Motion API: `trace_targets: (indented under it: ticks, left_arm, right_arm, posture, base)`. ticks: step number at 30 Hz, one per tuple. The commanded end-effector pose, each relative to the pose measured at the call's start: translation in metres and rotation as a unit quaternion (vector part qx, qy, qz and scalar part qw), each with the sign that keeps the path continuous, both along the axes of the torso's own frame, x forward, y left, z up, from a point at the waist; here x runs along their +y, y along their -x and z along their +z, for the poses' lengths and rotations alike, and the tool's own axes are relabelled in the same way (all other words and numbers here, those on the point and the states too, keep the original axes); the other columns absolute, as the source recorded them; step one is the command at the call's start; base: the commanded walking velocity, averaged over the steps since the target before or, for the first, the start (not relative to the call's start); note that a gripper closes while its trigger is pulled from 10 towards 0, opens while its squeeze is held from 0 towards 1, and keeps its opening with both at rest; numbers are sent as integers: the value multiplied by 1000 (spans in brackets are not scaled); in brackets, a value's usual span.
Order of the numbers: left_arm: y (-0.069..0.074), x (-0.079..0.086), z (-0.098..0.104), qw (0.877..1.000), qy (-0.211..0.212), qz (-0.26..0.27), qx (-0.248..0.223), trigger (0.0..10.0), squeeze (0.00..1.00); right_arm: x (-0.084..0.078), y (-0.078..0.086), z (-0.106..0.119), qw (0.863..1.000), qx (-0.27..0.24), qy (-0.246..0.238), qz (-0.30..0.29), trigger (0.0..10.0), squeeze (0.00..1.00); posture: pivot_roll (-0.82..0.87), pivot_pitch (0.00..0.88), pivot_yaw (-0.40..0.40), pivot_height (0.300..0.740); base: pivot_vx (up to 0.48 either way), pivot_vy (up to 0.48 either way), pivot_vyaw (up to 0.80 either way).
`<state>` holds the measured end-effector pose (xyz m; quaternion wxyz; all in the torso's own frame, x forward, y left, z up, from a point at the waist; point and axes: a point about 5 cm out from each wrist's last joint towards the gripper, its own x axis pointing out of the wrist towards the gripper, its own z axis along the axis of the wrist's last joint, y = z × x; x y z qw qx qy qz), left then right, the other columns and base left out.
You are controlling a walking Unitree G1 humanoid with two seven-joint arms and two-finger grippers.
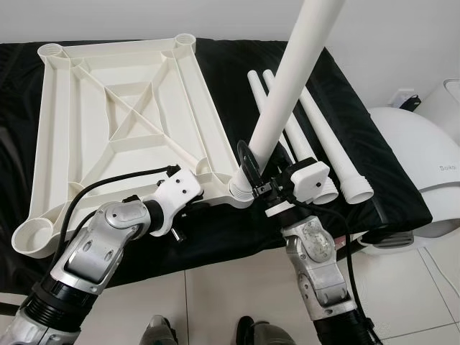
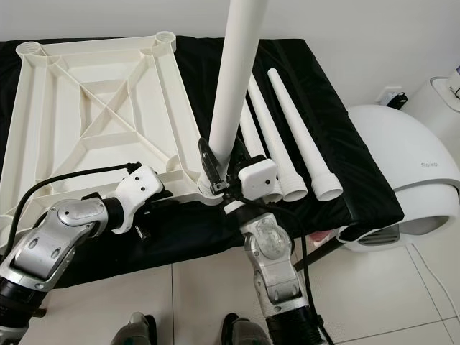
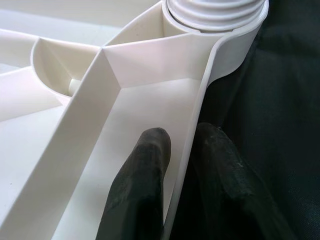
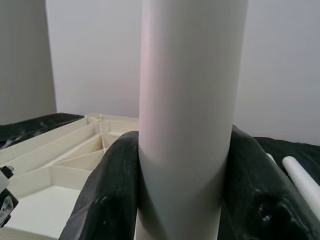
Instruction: Building children table
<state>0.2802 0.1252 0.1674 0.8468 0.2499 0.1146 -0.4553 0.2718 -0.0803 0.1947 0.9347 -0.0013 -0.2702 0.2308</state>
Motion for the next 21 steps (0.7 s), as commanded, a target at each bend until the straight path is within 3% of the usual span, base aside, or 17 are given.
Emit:
trace_targets:
  ticks: [1,21]
  left_arm:
    - [2,3,1,1000,-6,-8,4,10000,0]
    - [2,3,1,1000,-5,-7,4,10000,0]
  right_arm:
    - [-29,-11,-61,984,159,49,-57,10000,0]
    - [-34,-13,-63,983,162,53,-65,10000,0]
  posture:
    - [62,210,-58,740]
    - [60,212,-59,740]
  base:
    - [0,0,0]
    - [0,0,0]
